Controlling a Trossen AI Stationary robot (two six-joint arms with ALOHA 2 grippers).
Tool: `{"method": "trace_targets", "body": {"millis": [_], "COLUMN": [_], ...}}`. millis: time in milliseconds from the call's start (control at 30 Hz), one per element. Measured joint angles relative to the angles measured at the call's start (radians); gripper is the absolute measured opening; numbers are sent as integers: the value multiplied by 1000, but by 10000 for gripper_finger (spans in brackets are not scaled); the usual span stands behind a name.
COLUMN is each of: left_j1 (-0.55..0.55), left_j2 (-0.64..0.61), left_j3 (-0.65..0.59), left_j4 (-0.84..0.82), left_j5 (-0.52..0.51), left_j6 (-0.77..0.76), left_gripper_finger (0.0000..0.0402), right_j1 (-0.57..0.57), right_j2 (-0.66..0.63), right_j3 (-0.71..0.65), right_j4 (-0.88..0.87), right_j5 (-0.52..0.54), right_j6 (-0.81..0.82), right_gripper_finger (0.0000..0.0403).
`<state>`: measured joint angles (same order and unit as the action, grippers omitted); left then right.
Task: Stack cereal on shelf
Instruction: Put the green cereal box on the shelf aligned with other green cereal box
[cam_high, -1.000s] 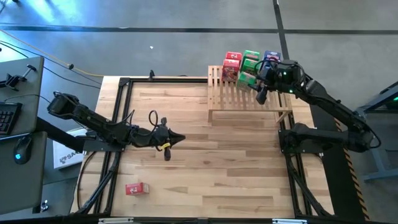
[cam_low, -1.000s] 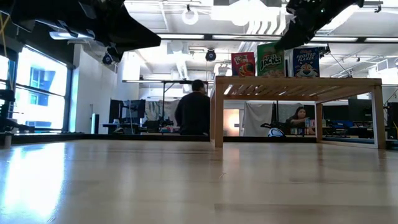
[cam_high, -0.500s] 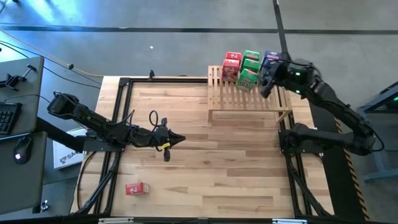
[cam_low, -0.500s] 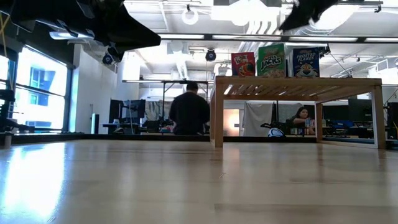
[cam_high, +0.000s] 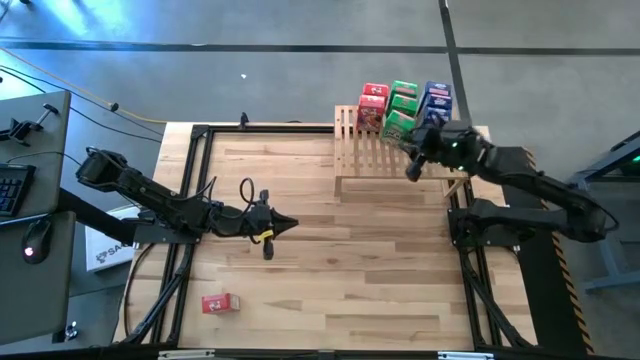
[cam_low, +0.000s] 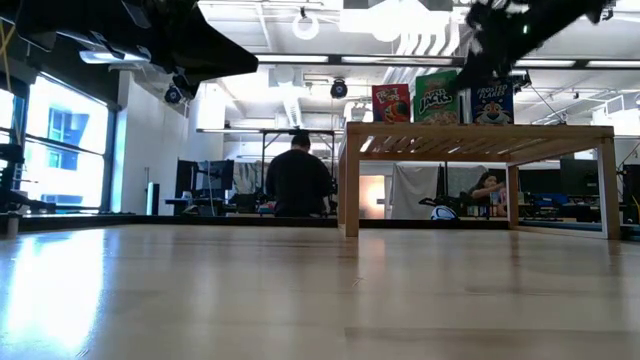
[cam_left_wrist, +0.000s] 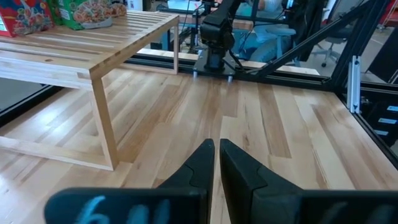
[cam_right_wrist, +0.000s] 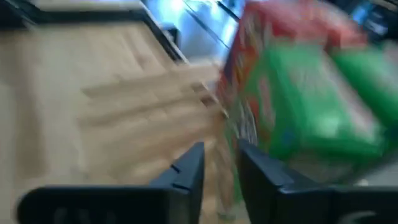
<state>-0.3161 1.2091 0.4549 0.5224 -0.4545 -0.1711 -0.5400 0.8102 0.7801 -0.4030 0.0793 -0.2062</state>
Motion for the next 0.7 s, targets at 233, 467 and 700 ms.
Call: {"method": "trace_targets", "body": {"millis": [233, 467, 700], "left_j1": [0, 0, 0], "left_j2": [0, 0, 0], "left_j3": [0, 0, 0], "left_j4": [0, 0, 0], "left_j5": [-1, -1, -1], "left_j6": [0, -1, -1], "left_gripper_finger": [16, 16, 16], "right_j1": [10, -1, -9], "right_j2": [4, 9, 9], "right_j3": [-148, -160, -161], "right_j4": [193, 230, 231], "right_j5": [132, 201, 208], "right_j6": [12, 16, 26], "right_gripper_finger": [27, 26, 26]}}
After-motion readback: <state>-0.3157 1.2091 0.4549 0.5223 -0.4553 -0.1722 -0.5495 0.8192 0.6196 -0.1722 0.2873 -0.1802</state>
